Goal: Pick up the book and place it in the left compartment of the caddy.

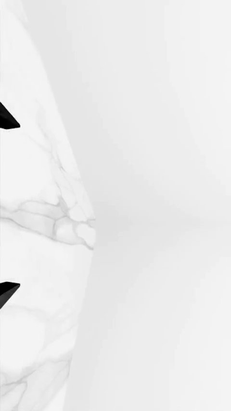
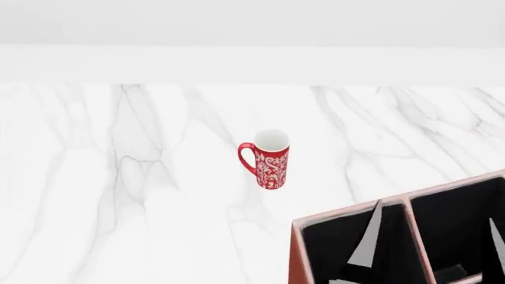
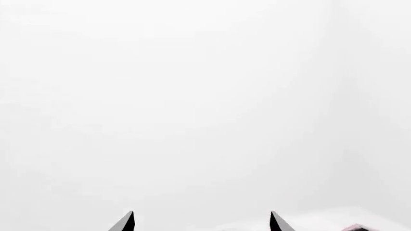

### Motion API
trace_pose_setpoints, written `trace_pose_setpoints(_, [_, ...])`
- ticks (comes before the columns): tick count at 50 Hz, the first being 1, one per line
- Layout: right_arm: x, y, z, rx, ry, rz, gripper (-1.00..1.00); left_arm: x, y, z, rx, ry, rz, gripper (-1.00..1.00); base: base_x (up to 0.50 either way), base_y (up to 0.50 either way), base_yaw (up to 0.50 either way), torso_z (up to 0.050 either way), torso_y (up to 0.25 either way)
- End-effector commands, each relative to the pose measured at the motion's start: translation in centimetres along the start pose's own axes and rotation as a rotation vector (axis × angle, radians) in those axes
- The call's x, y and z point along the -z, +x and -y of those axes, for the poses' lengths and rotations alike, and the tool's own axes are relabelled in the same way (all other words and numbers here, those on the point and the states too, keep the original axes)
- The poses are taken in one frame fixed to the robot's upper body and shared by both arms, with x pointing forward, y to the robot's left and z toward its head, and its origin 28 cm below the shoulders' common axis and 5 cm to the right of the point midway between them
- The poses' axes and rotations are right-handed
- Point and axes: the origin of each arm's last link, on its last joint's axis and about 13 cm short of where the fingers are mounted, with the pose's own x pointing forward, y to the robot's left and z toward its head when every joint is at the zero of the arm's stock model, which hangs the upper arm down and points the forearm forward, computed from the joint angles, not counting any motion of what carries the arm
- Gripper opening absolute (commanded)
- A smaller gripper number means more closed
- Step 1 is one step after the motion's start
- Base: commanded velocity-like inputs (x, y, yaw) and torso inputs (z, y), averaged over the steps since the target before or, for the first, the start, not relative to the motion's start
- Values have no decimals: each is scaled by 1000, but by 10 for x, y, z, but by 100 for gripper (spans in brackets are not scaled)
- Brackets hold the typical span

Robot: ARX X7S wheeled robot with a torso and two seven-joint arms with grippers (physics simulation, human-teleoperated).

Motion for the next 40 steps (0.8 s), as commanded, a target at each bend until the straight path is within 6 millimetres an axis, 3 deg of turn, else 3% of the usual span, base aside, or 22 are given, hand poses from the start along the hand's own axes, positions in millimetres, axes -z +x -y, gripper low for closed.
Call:
trace_pose_setpoints(1, [-19,10,4,-101,-123,-95,100,1,0,0,0,-2,-5,100,0,0,0,0,0])
trace_pose_setpoints(11, [-26,21,9,-187,-259,-113,100,1,0,1,2,-2,-4,100,0,0,0,0,0])
trace_pose_setpoints(21, [-32,41,0,-273,-353,-92,100,0,0,0,0,-5,-3,100,0,0,0,0,0])
trace_pose_setpoints(29, [-44,81,-11,-365,-442,-69,100,0,-1,-1,-3,-9,-2,100,0,0,0,0,0])
trace_pose_setpoints(40, [-45,107,-26,-512,-536,-50,100,0,-1,-2,-4,-10,-3,100,0,0,0,0,0])
